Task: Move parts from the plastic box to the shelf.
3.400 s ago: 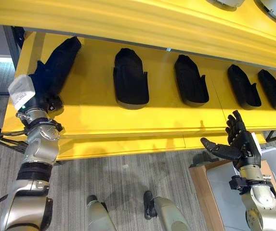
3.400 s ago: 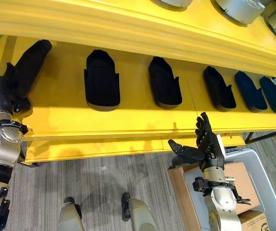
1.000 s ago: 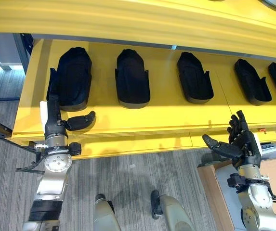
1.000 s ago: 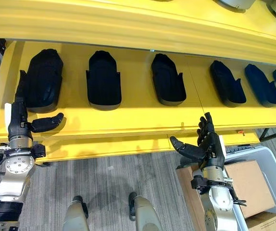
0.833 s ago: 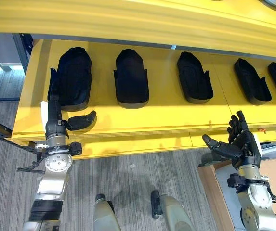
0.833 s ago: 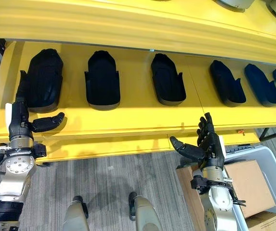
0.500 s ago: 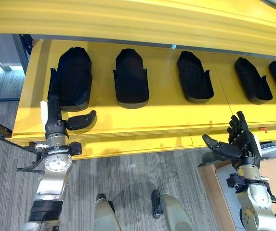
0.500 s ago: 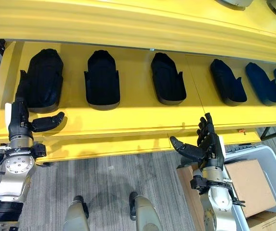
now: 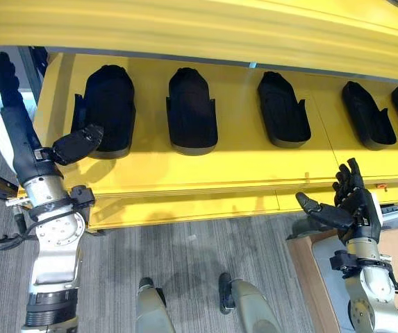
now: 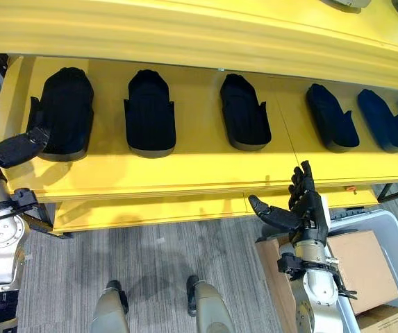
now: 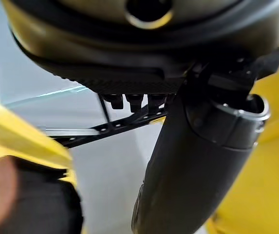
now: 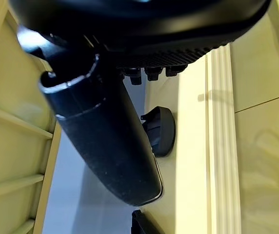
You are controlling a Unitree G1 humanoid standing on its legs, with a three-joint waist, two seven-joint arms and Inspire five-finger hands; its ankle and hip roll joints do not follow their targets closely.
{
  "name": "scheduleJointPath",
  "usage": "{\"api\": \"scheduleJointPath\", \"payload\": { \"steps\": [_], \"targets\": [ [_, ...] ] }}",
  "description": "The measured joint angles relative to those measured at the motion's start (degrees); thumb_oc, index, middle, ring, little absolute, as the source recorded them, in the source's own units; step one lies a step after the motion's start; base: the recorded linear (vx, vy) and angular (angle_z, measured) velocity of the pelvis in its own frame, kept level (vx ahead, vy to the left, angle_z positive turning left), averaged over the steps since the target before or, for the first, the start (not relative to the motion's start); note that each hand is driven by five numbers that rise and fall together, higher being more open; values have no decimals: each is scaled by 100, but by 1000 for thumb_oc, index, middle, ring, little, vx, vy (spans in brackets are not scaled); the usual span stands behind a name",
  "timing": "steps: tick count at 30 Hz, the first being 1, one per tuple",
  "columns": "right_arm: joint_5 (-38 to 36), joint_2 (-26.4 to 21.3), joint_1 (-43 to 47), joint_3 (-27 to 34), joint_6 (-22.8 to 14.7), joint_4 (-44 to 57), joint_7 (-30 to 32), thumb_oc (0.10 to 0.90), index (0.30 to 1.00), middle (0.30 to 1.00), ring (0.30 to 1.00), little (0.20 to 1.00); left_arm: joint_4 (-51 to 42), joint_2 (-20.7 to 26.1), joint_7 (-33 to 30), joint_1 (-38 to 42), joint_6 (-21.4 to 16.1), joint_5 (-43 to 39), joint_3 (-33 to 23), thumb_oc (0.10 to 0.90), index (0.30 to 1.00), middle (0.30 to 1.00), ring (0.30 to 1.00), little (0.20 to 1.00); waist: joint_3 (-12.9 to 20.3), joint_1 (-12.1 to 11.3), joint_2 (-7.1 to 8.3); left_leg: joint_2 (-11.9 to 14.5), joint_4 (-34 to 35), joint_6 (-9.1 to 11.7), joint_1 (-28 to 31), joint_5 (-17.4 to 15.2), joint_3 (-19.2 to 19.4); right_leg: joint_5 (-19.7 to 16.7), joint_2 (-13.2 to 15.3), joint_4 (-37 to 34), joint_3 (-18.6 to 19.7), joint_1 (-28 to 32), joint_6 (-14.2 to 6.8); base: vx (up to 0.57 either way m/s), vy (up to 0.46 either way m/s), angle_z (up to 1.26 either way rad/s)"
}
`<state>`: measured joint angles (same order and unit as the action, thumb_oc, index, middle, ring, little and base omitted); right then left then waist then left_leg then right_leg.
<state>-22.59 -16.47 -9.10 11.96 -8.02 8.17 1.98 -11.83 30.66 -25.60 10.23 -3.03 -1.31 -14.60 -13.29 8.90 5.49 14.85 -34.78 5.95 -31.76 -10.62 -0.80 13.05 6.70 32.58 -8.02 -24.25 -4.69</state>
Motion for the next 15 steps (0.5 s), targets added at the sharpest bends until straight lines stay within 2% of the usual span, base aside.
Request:
{"api": "scheduleJointPath", "payload": {
  "steps": [6,15],
  "targets": [
    [-5,0,-24,14,-50,2,-19,900,1000,1000,1000,1000,-140,0,22,-130,-133,11,1,900,1000,1000,1000,1000,-2,16,-7,0,5,-5,8,0,-1,1,0,8,0,0,1,0,0,0],
    [-6,0,-212,227,-97,12,-52,900,1000,1000,1000,1000,-266,270,713,-1365,-216,894,-187,900,1000,1000,1000,1000,-20,-138,-148,-9,44,-11,58,2,4,7,8,-8,-6,45,2,0,0,0]
  ]
}}
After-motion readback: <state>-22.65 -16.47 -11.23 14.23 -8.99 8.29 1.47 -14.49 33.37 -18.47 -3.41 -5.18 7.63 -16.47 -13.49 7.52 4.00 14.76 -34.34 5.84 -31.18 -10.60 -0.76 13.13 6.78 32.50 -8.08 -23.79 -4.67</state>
